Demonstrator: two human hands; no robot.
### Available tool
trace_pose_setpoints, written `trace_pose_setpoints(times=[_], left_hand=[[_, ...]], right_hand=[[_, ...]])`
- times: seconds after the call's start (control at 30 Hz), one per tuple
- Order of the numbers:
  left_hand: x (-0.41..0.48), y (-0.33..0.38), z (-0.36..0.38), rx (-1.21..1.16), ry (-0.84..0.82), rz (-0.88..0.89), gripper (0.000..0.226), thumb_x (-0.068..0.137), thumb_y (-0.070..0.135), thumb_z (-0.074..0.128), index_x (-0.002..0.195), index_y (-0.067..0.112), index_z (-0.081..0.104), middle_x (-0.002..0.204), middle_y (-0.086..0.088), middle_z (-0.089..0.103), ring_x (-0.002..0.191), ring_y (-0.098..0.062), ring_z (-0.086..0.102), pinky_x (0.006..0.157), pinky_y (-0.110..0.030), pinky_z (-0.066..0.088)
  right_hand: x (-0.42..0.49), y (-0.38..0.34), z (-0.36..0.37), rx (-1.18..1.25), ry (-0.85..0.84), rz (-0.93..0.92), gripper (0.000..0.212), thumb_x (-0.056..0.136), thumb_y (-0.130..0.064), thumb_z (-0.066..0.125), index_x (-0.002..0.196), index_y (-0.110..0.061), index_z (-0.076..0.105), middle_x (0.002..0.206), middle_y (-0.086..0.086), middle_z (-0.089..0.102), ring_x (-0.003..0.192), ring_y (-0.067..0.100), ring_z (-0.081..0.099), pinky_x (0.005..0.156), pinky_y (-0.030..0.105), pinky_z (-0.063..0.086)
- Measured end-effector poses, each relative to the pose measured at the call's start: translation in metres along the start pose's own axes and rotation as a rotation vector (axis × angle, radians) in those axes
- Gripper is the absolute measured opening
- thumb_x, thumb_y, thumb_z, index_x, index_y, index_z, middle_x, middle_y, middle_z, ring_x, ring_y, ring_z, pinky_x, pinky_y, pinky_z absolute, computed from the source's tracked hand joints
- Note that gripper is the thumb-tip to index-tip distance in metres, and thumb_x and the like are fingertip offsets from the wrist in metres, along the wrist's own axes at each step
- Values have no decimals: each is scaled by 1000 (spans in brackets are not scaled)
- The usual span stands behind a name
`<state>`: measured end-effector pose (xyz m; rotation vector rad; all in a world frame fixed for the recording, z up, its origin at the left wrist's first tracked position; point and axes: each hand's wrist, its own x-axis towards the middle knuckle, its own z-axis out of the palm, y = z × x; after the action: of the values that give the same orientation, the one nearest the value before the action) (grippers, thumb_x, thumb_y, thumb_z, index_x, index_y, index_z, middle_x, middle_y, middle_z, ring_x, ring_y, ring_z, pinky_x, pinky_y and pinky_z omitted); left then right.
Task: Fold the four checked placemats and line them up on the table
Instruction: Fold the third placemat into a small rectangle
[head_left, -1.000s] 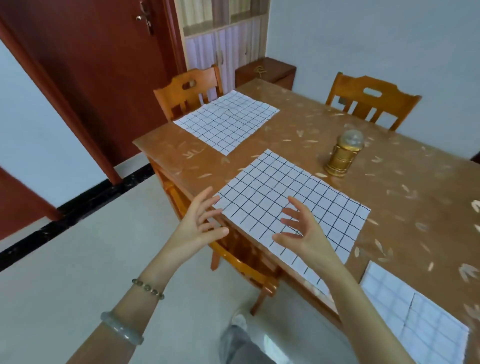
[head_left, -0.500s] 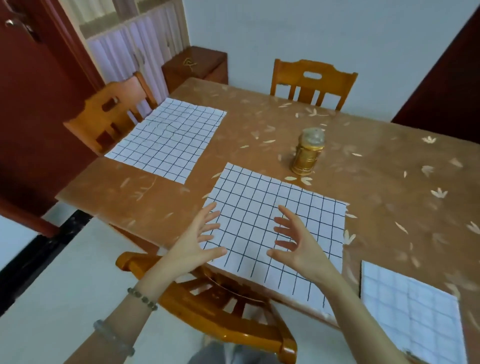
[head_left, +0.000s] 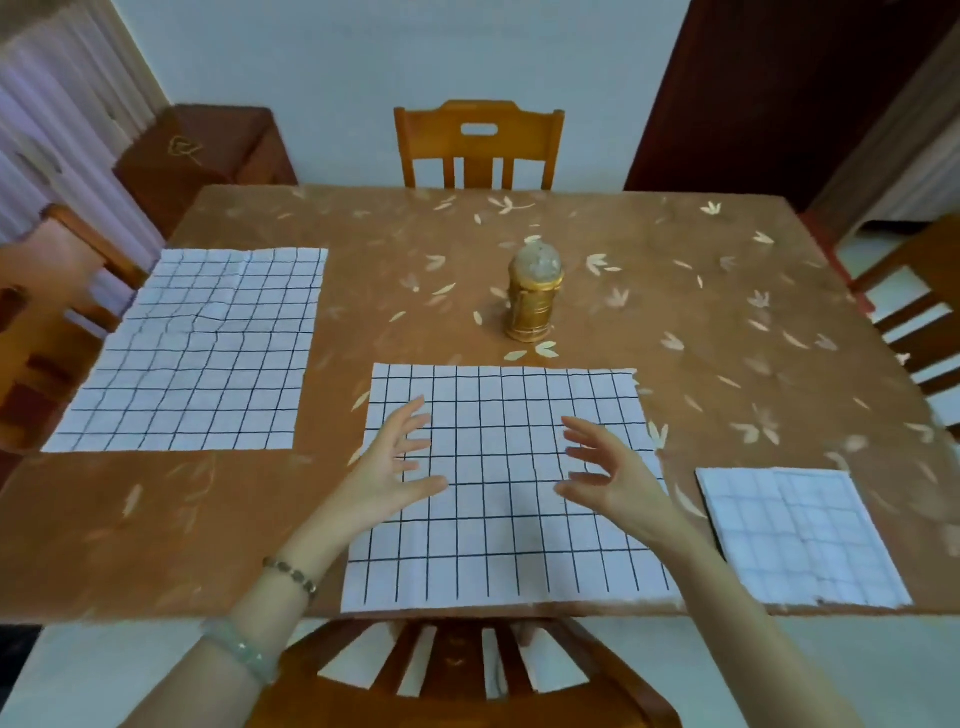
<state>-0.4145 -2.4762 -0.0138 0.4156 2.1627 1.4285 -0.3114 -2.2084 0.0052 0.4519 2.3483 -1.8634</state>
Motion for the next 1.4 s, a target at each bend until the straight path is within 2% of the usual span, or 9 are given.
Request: trace_pose_setpoints(times=[0.2,0.4,0.5,0.67,0.77,0.93,1.2,1.33,1.4], left_hand=[[65,-26,-33,38,148,-147,78,84,19,73,147,23,27,142,1,41,125,-18,47,97,-31,41],[137,-73,-52,220,317,-339,74,86,25,71,146,7,31,149,-13,37,134,-28,40,108,-41,35],[164,-89,-51,298,412,-378,64,86,28,69,140,5,42,142,-15,47,128,-30,46,103,-41,39],[196,-109,-53,304,544,-401,62,82,27,73,134,6,48,134,-13,53,123,-32,51,103,-48,43],[205,-111,-51,364,624,-418,62,78,24,77,131,4,50,128,-17,56,119,-34,52,100,-48,44],[218,-105,-48,306,621,-487,41,81,9,74,118,5,57,107,-12,64,92,-22,55,80,-32,42],[227,-100,-56,335,530,-542,9,82,10,73,89,8,68,91,-7,63,87,-22,55,77,-32,43],[226,-102,-53,368,549,-492,6,83,10,72,85,9,67,89,-6,64,87,-23,58,75,-32,42],[228,-103,-53,328,562,-509,19,81,10,73,96,10,62,95,-7,65,95,-27,60,78,-34,44]], right_hand=[[55,22,-38,-88,183,49,48,78,-2,72,118,-25,57,120,-3,59,111,14,56,78,16,52],[138,69,-78,-331,256,167,44,80,-9,69,122,-16,60,118,1,60,112,19,56,90,29,43],[173,94,-96,-421,297,225,41,81,-12,64,122,-14,60,117,7,62,113,22,55,83,27,38],[215,121,-120,-641,330,208,35,74,-11,56,108,-8,63,87,10,59,90,26,51,73,28,34],[228,133,-128,-746,288,186,38,77,-8,56,113,-12,64,96,8,57,98,29,51,79,27,34],[239,142,-133,-782,237,195,34,81,-8,56,113,-15,64,101,10,52,106,32,44,86,27,28],[252,117,-141,-871,50,208,11,79,-6,61,86,-7,69,83,0,57,107,29,47,87,30,31],[250,110,-140,-699,100,261,12,78,-3,62,73,-15,60,71,-10,57,83,19,53,62,20,37],[249,108,-138,-636,127,263,23,78,-2,59,67,-21,53,71,-14,55,81,15,52,61,18,35]])
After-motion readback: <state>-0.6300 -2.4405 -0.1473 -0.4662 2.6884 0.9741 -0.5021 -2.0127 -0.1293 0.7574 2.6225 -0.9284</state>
